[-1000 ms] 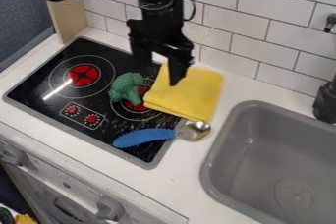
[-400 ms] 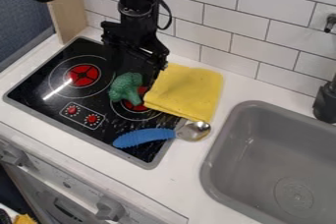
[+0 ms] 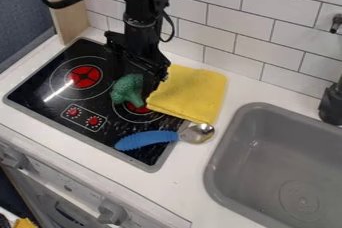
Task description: Put the broccoli on the lower left side of the stove
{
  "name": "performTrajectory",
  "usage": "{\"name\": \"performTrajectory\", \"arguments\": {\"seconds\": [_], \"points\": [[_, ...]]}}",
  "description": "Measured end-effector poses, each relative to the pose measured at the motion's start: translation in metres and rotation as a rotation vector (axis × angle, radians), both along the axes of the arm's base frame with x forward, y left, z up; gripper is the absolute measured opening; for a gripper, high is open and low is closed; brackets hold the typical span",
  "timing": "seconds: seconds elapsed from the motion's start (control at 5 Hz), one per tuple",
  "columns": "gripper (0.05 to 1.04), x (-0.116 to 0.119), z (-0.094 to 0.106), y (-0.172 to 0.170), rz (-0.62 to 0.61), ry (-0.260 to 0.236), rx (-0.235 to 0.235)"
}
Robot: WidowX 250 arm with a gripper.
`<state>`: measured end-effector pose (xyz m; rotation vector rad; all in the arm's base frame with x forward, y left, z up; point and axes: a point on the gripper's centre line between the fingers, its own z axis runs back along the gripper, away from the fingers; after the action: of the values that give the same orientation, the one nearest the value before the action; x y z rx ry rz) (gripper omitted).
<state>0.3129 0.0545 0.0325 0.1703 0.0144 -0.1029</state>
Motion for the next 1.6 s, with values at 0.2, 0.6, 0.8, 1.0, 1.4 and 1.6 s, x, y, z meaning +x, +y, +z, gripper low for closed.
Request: {"name": "performTrajectory", "arguments": {"seconds": [0.2,0.6,0.8,1.0,1.4,1.6], "points": [[0.666,-0.001,-0.005,0.004,-0.002,0.013,0.012],[0.483,0.000,-0.004,0.012,0.026,-0.006,0.034],[0.462,-0.008,0.001,0.023,0.075,-0.002,0.020],[0.396,-0.016,0.013,0.039,0.150,-0.011,0.007],[0.374,-0.019,0.033,0.075,0.283,-0.087,-0.025],[0.374,-0.028,0.042,0.097,0.368,-0.105,-0.026]]}}
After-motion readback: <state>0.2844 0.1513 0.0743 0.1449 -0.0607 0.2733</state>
